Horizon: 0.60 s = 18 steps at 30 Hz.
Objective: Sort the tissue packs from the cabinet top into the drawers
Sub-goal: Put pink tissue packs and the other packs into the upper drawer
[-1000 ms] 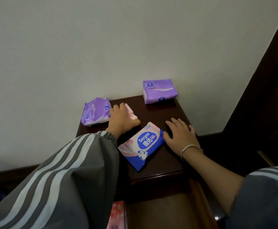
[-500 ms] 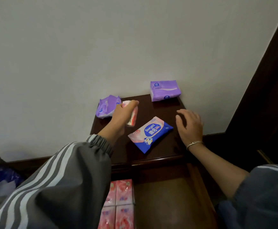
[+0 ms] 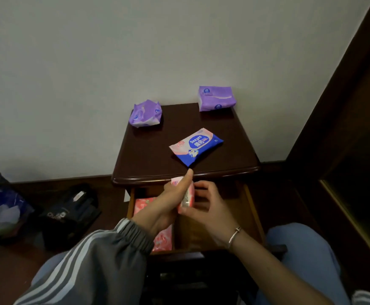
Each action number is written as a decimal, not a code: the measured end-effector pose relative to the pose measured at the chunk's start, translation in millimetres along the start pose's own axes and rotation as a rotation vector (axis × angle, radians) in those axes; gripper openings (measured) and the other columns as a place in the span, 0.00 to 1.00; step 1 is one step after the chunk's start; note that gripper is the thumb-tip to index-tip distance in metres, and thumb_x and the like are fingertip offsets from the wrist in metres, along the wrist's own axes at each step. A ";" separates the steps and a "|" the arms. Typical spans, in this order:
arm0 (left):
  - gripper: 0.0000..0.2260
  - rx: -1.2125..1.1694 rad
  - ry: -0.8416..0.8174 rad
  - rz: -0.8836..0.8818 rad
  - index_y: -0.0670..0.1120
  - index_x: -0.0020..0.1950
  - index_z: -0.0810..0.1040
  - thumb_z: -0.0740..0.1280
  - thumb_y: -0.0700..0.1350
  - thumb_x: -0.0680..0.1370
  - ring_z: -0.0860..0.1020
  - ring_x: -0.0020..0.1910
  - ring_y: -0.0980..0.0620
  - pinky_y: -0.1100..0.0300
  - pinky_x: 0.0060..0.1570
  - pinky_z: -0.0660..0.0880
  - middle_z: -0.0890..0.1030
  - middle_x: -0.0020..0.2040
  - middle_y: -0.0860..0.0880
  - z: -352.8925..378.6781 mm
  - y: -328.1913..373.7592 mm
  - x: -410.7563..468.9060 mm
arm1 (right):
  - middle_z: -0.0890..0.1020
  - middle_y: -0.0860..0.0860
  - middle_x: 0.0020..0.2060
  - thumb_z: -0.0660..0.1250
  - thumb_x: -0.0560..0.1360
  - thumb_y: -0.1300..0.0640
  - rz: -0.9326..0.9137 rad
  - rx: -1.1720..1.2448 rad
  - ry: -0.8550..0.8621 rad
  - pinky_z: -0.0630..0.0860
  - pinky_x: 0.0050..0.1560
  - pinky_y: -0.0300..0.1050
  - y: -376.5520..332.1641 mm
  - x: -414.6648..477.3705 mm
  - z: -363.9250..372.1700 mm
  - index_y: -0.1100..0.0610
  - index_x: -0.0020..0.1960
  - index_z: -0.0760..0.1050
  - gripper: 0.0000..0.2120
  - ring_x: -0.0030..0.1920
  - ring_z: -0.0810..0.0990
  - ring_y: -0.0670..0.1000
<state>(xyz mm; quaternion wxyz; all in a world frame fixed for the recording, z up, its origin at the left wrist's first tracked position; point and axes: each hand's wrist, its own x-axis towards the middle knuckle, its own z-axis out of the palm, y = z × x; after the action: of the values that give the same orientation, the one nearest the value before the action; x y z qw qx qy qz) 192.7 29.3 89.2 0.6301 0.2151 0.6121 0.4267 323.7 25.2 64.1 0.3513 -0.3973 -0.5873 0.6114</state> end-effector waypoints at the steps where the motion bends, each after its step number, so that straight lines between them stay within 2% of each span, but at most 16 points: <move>1: 0.37 -0.009 -0.039 -0.022 0.41 0.70 0.66 0.66 0.66 0.71 0.80 0.57 0.42 0.46 0.58 0.77 0.78 0.62 0.39 -1.4 -3.1 -2.4 | 0.79 0.44 0.54 0.77 0.61 0.50 0.014 0.002 -0.003 0.79 0.48 0.40 3.8 -2.4 -0.7 0.38 0.55 0.68 0.27 0.52 0.81 0.43; 4: 0.32 -0.172 -0.104 -0.108 0.40 0.59 0.78 0.54 0.67 0.77 0.84 0.45 0.46 0.55 0.41 0.81 0.85 0.48 0.41 -13.8 -10.3 -3.6 | 0.79 0.45 0.53 0.76 0.64 0.57 0.078 0.087 -0.017 0.79 0.42 0.37 10.7 -6.3 -5.9 0.42 0.54 0.70 0.24 0.49 0.82 0.42; 5: 0.28 -0.201 -0.088 -0.105 0.41 0.57 0.79 0.55 0.64 0.78 0.85 0.41 0.48 0.57 0.36 0.80 0.85 0.45 0.43 -20.0 -13.7 -2.3 | 0.80 0.47 0.53 0.75 0.66 0.61 0.118 0.172 -0.016 0.80 0.42 0.39 12.9 -6.3 -9.0 0.43 0.54 0.71 0.23 0.48 0.83 0.44; 7: 0.18 -0.087 -0.041 -0.073 0.44 0.61 0.78 0.61 0.54 0.79 0.83 0.39 0.53 0.59 0.35 0.77 0.85 0.42 0.48 -30.8 -22.0 0.2 | 0.80 0.54 0.55 0.71 0.70 0.67 0.215 0.348 -0.023 0.82 0.45 0.45 17.1 -5.1 -16.9 0.49 0.58 0.72 0.22 0.50 0.83 0.50; 8: 0.17 0.022 -0.006 -0.059 0.45 0.64 0.76 0.63 0.51 0.79 0.82 0.40 0.54 0.59 0.36 0.76 0.85 0.44 0.50 -34.3 -27.1 0.7 | 0.79 0.56 0.57 0.69 0.71 0.68 0.258 0.386 -0.025 0.81 0.47 0.48 19.2 -4.8 -21.5 0.51 0.61 0.71 0.22 0.52 0.82 0.53; 10: 0.22 0.237 0.096 -0.038 0.47 0.71 0.68 0.66 0.50 0.78 0.80 0.49 0.52 0.59 0.40 0.75 0.80 0.54 0.51 -38.6 -36.1 0.3 | 0.77 0.58 0.59 0.66 0.72 0.69 0.324 0.368 -0.011 0.80 0.47 0.48 25.2 -4.5 -30.6 0.52 0.66 0.68 0.26 0.55 0.80 0.57; 12: 0.29 0.531 0.253 0.139 0.50 0.75 0.60 0.66 0.54 0.77 0.77 0.57 0.50 0.61 0.47 0.75 0.74 0.64 0.49 -38.0 -46.6 0.2 | 0.76 0.57 0.60 0.63 0.73 0.69 0.362 0.331 0.019 0.79 0.43 0.44 32.8 -2.9 -38.4 0.48 0.68 0.66 0.28 0.55 0.80 0.56; 14: 0.29 0.935 0.372 0.325 0.53 0.74 0.60 0.63 0.60 0.76 0.77 0.56 0.50 0.62 0.51 0.73 0.74 0.65 0.47 -31.2 -55.8 0.0 | 0.75 0.54 0.61 0.60 0.74 0.68 0.395 0.329 0.018 0.78 0.42 0.42 38.2 -0.3 -43.6 0.44 0.68 0.65 0.29 0.56 0.79 0.55; 16: 0.25 1.251 0.450 0.330 0.56 0.71 0.63 0.58 0.64 0.76 0.75 0.59 0.47 0.50 0.59 0.68 0.74 0.63 0.47 -19.3 -64.2 2.2 | 0.76 0.53 0.60 0.60 0.73 0.68 0.413 0.327 0.014 0.78 0.42 0.42 43.4 3.6 -47.1 0.44 0.68 0.66 0.29 0.57 0.79 0.54; 18: 0.23 1.486 0.472 0.322 0.55 0.67 0.66 0.55 0.64 0.76 0.73 0.61 0.45 0.46 0.61 0.63 0.75 0.62 0.48 -6.6 -72.6 5.5 | 0.78 0.54 0.59 0.60 0.73 0.68 0.428 0.326 0.038 0.78 0.38 0.40 48.2 6.9 -48.9 0.44 0.65 0.69 0.27 0.55 0.80 0.54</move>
<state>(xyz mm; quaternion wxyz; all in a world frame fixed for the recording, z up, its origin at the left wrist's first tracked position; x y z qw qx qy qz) 205.7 -7.3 27.3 0.1058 0.5688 0.8152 0.0269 366.5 49.8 15.8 0.2842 -0.4620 -0.3771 0.7508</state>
